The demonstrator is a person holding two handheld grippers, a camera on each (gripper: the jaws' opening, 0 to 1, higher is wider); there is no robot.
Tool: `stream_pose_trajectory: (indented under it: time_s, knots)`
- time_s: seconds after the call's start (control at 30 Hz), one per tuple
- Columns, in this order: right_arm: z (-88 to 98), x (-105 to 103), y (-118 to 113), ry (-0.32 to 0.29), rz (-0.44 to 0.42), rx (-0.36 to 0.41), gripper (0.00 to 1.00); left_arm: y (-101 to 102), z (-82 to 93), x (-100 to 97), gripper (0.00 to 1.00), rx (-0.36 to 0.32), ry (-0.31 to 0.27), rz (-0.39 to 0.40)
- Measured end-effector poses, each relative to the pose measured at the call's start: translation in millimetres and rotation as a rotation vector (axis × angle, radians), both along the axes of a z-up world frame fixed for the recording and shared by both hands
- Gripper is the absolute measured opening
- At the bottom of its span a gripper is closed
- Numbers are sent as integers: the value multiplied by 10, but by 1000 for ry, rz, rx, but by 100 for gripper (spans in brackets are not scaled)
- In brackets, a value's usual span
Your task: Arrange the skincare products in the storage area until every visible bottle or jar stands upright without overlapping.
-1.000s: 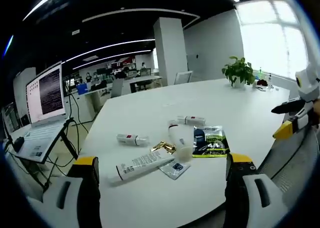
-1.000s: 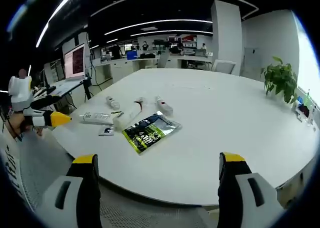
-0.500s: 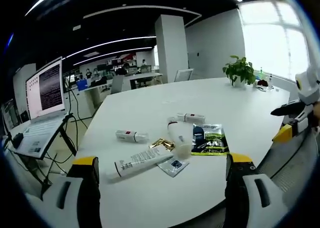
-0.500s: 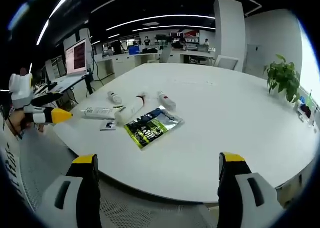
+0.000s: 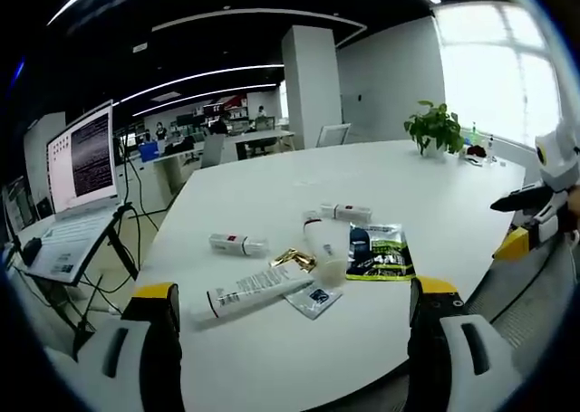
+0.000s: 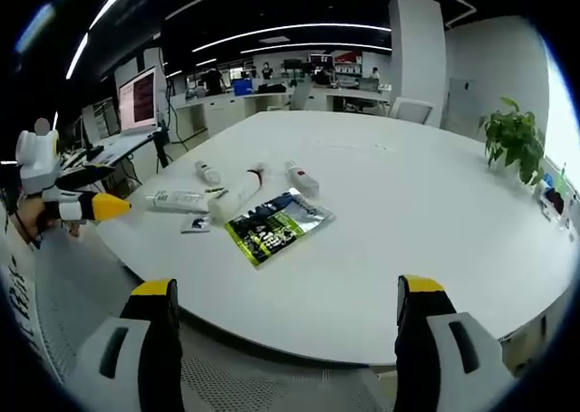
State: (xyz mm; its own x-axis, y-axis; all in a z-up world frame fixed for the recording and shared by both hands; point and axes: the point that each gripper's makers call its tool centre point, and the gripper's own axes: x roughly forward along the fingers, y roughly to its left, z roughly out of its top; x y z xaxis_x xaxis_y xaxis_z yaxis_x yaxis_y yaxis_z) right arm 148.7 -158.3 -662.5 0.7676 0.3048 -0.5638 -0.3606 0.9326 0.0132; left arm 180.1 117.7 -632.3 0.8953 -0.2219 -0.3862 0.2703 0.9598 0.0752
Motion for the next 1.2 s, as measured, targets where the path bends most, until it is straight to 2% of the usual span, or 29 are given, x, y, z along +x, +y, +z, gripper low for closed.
stream_pose_trajectory:
  time_s: [0.2,0.9,1.07,1.2]
  knots:
    - [1,1,11,-1,2,2,100,8,-11,-1,99,-11,11,7]
    - [38,-16,57,-20,20,25,100,57,-44,4,99,55,4,35]
    - [67,-29,120,-40,58,1,100,48,-89,5,99,82,23,30]
    - [88,-32,154,-44,81,17,100,65,-66,7,99,63,24,33]
